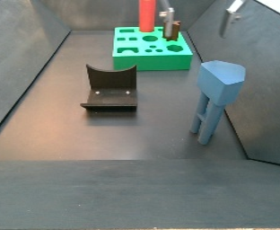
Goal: Pick up the 3 prong object. Move up. Move to above the board. Insert the 3 prong object.
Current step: Pick up the 3 prong object.
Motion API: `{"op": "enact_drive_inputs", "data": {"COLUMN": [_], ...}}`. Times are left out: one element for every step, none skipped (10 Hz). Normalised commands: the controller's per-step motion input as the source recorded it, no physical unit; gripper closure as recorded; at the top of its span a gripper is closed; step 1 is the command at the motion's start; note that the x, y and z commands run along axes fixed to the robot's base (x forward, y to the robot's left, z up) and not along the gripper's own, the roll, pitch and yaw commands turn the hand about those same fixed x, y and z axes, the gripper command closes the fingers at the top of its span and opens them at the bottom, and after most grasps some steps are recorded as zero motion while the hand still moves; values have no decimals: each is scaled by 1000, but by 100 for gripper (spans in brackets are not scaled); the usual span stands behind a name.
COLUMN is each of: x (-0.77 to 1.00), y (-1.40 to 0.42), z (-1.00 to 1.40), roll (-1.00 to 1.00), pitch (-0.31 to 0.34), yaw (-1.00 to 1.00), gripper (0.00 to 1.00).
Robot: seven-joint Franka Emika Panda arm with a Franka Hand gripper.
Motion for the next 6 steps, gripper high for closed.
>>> {"op": "enact_drive_inputs", "data": {"x": [-286, -197, -89, -71, -80, -6], "y": [229, 274, 223, 243, 260, 183], "z": [0, -14, -131, -177, -191, -323], "roll": [-131, -144, -221, -224, -169, -193], "pitch": [-156, -140, -179, -177, -147, -180], "yaw": [11, 80, 169, 191, 254, 394], "gripper": [0, 0, 0, 0, 0, 0]}}
